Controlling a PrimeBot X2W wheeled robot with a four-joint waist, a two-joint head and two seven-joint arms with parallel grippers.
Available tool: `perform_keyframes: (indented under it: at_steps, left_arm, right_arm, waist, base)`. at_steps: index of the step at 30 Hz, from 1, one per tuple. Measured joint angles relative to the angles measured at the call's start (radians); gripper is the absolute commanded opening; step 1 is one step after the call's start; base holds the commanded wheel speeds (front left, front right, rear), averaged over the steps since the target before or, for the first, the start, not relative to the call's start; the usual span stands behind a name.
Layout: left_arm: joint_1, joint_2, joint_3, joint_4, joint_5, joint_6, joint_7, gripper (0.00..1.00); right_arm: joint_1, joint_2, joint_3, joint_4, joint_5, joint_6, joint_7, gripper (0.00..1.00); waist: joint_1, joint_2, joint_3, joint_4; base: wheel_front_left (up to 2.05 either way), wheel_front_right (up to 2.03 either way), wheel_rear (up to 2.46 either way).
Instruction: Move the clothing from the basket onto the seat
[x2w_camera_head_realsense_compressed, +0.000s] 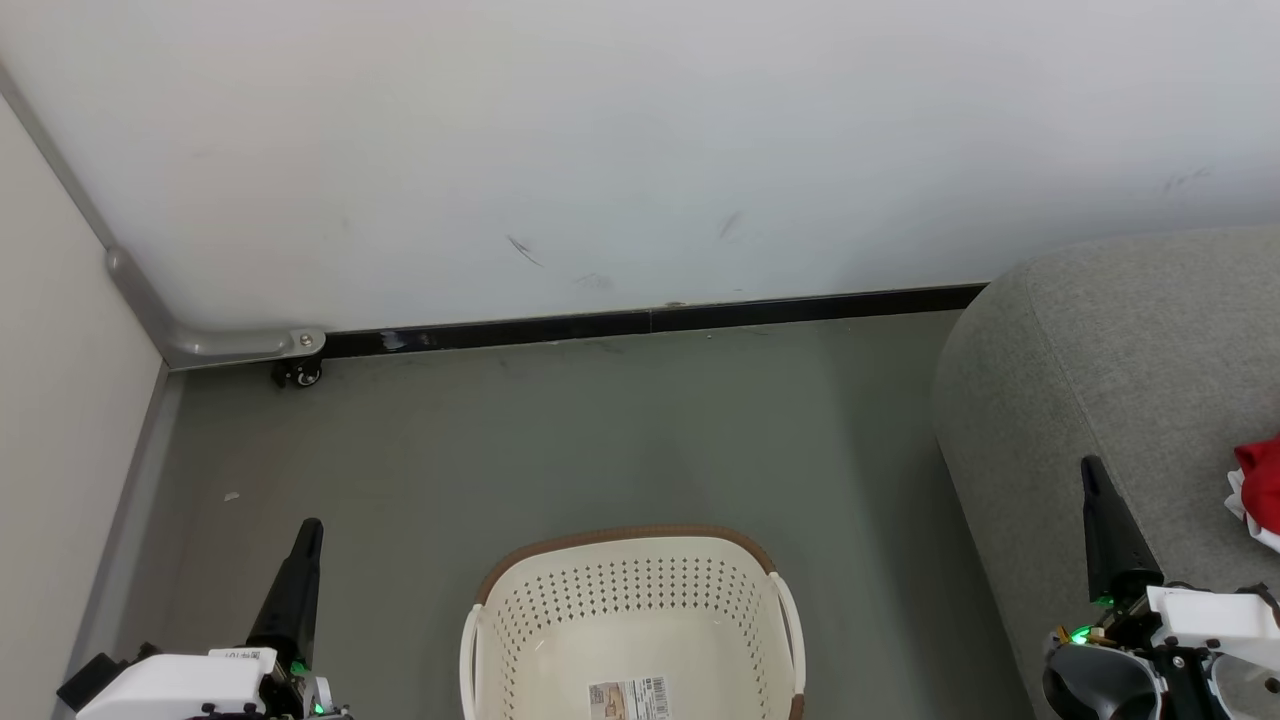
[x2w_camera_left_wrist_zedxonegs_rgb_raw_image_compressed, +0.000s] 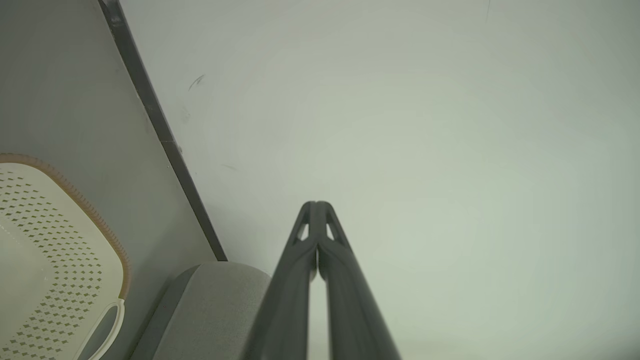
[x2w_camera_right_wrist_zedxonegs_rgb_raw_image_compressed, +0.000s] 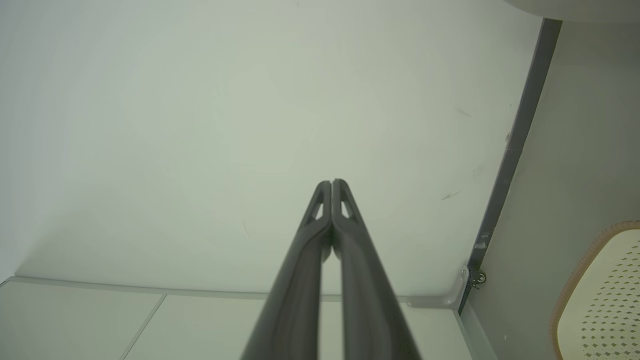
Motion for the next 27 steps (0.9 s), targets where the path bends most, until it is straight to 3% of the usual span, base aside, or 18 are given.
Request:
perform_keyframes:
  at_steps: [27]
  left_arm:
    - [-0.002, -0.001, 0.002, 0.013, 0.0, -0.004, 0.003, 0.0]
  right_arm:
    - [-0.013, 0.0, -0.003, 0.002, 0.0, 0.0, 0.005, 0.0]
  waist:
    - [-0.0001, 0.0, 0.0, 0.0]
  base:
    - [0.0, 0.0, 0.0]
